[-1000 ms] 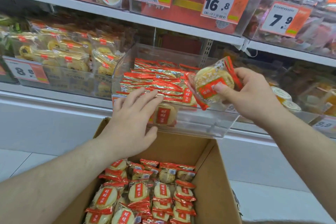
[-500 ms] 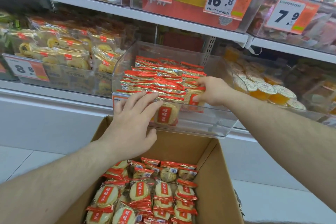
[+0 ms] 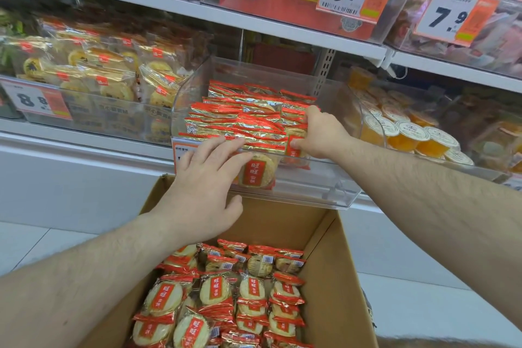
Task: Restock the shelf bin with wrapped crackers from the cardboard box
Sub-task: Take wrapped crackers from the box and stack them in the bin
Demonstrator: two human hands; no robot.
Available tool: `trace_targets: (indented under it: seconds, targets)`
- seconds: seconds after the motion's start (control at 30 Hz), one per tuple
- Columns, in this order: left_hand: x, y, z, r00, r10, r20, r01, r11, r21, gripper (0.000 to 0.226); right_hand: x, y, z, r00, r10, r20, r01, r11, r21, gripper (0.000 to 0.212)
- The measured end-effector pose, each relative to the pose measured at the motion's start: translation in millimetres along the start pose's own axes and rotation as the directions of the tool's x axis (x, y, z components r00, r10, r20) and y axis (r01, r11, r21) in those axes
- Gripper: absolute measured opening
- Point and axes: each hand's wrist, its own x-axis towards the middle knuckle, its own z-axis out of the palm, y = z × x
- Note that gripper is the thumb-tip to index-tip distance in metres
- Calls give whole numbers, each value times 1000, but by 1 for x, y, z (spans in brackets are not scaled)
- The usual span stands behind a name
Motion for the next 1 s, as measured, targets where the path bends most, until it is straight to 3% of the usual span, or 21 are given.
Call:
trace_targets:
  seconds: [0.13,0.4,0.7,0.77,0.83,0.9,0.93,1.0]
  targets:
    - [1,2,0,1000,-7,24,7,1000,-4,64,2,-4,-1,997,69,22,-71,990,126,77]
    - [1,3,-3,999,-22,43,22,1000,-2,64,7,-1,-1,995,65,75,-80,971,226,112]
    - [1,6,-5,998,23,-56,-24,1000,-15,62,-9,2,-15,996,70,61,-83,968,237,102]
    - [1,7,-7,991,57,-124,-61,998,-31,57,-20,-3,-22,995,97,-19,-91,977,192,100]
    - [0,7,-9,975,129,-182,-140,989,-51,50,-43,-11,-25,963,-12,-268,46,991,123,80]
    - [-4,5,-8,964,204,-172,-218,974,-68,43,-73,-20,-19,811,-235,-536,284,959,9,51]
    - [-7,4,-6,965,223,-135,-233,970,-64,42,-83,-23,-14,754,-297,-586,352,936,-21,42]
    - [-12,-1,0,974,221,-40,-222,975,-24,43,-83,-24,-1,783,-316,-536,371,928,-4,30]
